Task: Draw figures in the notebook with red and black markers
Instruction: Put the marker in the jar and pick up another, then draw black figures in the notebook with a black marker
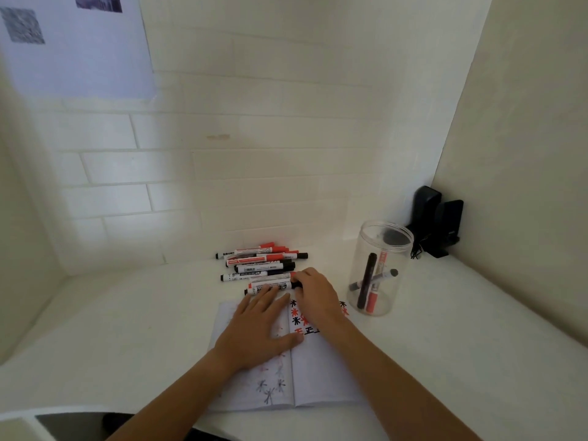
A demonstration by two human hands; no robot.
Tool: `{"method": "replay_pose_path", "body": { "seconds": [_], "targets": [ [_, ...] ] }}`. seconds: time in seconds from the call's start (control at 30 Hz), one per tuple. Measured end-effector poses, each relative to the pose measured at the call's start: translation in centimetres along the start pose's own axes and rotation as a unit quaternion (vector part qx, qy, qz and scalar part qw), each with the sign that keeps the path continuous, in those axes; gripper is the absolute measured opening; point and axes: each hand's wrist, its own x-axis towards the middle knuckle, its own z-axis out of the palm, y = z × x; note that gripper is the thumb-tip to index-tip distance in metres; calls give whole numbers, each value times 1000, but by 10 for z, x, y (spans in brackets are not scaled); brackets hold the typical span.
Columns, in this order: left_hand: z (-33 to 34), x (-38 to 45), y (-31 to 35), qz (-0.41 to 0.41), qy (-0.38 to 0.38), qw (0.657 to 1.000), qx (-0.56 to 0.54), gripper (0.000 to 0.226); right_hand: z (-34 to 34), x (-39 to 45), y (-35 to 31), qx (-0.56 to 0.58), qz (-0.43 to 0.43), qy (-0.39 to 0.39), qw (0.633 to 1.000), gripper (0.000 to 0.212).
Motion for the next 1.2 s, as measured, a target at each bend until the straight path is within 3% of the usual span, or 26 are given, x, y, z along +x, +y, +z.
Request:
{"method": "replay_pose_path", "body": {
  "seconds": [0.17,0.37,0.47,0.6,0.67,0.73,0.83,0.9,0.97,1.03,1.2],
  "targets": [
    [2,0,-2,-2,10,1000,-12,97,13,7,7,-61,-33,31,997,25],
    [3,0,-1,13,33,999,-32,97,-13,6,16,-88,-77,1,993,21],
    [1,-2,0,0,44,996,-78,94,-31,-4,15,96,-55,29,993,17],
    [0,-4,0,-6,42,996,-84,95,-58,-14,13,367,35,117,922,18],
    [0,-4,-1,-7,34,996,-77,95,-68,-17,13,444,68,141,882,13],
    [-1,-3,-1,-10,24,997,-67,92,-73,-23,14,459,52,173,870,7],
    [-1,-2,-1,-6,9,999,-46,84,-70,-39,17,365,-21,156,918,12],
    [-1,-1,-1,-5,9,999,-42,84,-58,-49,22,233,-65,90,966,24],
    [1,-1,-2,-7,13,999,-44,83,-39,-58,31,104,-85,28,990,32],
    [3,-1,-4,-7,19,999,-45,82,-24,-66,41,22,-98,19,995,31],
    [5,0,-6,-4,26,998,-49,79,-13,-77,47,-71,-139,102,982,18]
  ]
}}
